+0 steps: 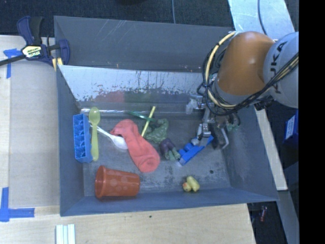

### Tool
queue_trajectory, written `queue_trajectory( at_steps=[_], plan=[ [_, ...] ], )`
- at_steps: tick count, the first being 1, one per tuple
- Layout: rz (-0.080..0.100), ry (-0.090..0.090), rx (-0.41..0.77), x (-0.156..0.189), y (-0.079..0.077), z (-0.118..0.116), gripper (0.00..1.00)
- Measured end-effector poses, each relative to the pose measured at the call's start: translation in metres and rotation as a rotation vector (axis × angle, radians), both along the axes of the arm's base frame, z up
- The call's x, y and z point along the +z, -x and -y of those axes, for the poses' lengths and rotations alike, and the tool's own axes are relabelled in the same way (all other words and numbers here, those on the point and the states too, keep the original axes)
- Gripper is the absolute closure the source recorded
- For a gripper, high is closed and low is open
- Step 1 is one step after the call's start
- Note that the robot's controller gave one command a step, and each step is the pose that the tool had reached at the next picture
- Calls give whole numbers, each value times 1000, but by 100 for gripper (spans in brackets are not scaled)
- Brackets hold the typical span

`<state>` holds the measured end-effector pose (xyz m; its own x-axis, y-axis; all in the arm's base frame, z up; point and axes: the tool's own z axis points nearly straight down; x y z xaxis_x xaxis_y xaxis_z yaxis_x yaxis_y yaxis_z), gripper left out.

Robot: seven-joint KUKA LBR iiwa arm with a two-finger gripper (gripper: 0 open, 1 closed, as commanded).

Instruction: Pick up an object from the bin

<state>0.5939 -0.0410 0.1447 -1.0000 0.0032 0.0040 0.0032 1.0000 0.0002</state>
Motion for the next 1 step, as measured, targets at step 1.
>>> queue_trajectory(
  at_steps=[1],
  plan=[
    [6,0,0,3,-1,0,0]
  ],
)
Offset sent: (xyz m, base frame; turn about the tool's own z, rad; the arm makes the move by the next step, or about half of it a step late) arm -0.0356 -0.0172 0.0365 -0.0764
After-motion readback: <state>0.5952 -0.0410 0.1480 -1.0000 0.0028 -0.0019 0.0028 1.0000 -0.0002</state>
